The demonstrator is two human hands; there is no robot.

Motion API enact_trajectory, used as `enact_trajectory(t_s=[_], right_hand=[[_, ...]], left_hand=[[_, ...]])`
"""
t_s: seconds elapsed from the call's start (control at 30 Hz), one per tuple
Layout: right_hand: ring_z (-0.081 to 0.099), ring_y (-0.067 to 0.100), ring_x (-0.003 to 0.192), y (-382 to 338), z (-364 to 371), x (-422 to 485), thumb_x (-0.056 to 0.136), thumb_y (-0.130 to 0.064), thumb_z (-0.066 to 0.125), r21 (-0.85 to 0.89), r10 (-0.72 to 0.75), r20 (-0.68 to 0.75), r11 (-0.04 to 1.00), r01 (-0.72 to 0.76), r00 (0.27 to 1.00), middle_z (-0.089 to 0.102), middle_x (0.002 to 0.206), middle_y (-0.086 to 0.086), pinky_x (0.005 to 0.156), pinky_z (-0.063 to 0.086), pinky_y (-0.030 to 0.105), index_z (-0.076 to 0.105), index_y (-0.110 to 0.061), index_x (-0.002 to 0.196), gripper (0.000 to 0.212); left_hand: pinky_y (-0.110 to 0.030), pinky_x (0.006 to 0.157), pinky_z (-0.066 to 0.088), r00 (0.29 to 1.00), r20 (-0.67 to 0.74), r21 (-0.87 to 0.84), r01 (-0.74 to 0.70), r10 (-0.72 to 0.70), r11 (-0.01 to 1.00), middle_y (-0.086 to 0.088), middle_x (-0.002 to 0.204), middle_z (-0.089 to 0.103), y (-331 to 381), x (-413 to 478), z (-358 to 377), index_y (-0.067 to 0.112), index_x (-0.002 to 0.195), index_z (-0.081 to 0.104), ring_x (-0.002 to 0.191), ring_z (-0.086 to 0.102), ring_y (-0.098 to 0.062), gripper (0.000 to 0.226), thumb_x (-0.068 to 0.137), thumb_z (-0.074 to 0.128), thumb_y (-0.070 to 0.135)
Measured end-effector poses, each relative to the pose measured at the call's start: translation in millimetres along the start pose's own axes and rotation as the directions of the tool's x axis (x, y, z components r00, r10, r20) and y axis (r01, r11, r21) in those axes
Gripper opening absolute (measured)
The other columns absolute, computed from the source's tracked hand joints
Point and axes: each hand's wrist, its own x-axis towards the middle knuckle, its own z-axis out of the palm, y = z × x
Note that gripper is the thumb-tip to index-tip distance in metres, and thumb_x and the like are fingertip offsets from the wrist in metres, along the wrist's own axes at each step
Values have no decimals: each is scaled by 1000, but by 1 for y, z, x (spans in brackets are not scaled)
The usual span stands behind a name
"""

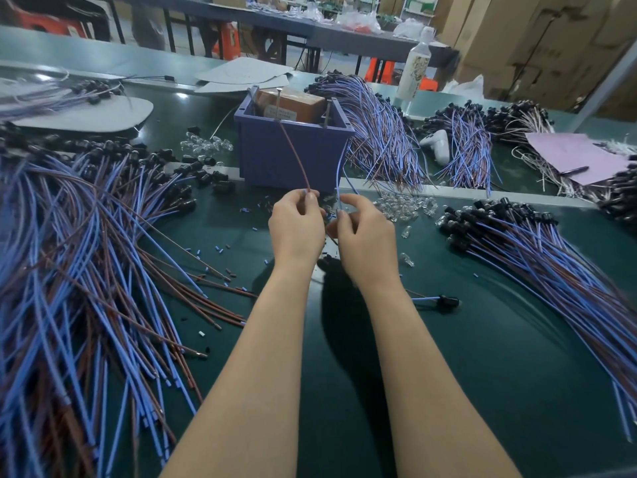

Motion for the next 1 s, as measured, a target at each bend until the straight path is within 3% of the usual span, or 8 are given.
enact_trajectory(t_s=[0.13, 0.23, 0.3, 0.4, 0.5, 0.77, 0.87, 1.0], right_hand=[[63, 28, 96, -3, 1, -2, 94, -13, 45, -7, -14, -24, 1000, 14, 1000, 72, 97, 10, 88, 44, 37, 57, -12, 123, 31], [62, 28, 93, -3, 1, -1, 92, -14, 45, -19, 47, -126, 999, -50, 991, 72, 91, 12, 84, 44, 34, 56, -11, 125, 35], [62, 25, 92, -1, 0, -1, 90, -15, 46, -23, 89, -202, 995, -95, 975, 72, 88, 10, 79, 39, 27, 55, -12, 126, 37], [62, 22, 86, -1, -2, 0, 89, -15, 46, -9, 106, -260, 994, -112, 960, 72, 83, 7, 64, 29, 20, 55, -12, 127, 39], [62, 22, 80, -3, -2, -1, 88, -15, 46, 10, 105, -292, 994, -106, 951, 72, 77, 6, 62, 27, 19, 55, -12, 127, 40], [64, 29, 83, -4, -16, 3, 87, -12, 47, 134, 171, -392, 983, -128, 904, 70, 77, 7, 80, 49, 35, 57, -12, 124, 38], [63, 27, 75, -7, -11, -1, 88, -9, 47, 95, 83, -363, 994, -52, 928, 69, 72, 9, 76, 44, 30, 57, -11, 126, 39], [62, 31, 83, -11, -1, -5, 90, -11, 47, 0, -1, -172, 1000, 1, 985, 71, 83, 13, 80, 44, 34, 59, -11, 125, 37]], left_hand=[[-25, 70, 44, 999, 24, -14, 22, -21, 1000, 4, 68, 58, -1, 1, 1, 7, 102, 66, 65, 52, -12, 23, 97, 46, 15], [-25, 68, 44, 999, 12, -35, 41, -40, 999, 6, 66, 58, -2, 1, 2, 7, 101, 65, 62, 52, -11, 22, 98, 44, 14], [-26, 71, 46, 999, -6, -52, 49, -50, 997, 6, 66, 58, -2, 1, 3, 7, 100, 64, 65, 53, -14, 22, 98, 43, 14], [-19, 62, 45, 998, -45, -51, 46, -48, 998, 6, 67, 58, -1, 1, 3, 6, 100, 63, 61, 52, -9, 23, 98, 42, 13], [-23, 69, 46, 997, -58, -45, 40, -42, 998, 5, 69, 59, -1, 0, 2, 10, 96, 61, 62, 52, -7, 20, 98, 42, 14], [-26, 77, 45, 998, -48, -61, 43, -46, 997, 3, 70, 58, 1, -1, 2, 7, 97, 63, 69, 53, -13, 22, 98, 42, 13], [-24, 73, 45, 998, -44, -64, 39, -42, 997, 5, 70, 58, 2, -1, 2, 10, 95, 62, 69, 54, -13, 21, 98, 42, 13], [-21, 66, 47, 999, -38, -50, 26, -28, 998, 4, 68, 58, 3, 0, 0, 7, 98, 64, 64, 53, -13, 23, 98, 42, 13]])
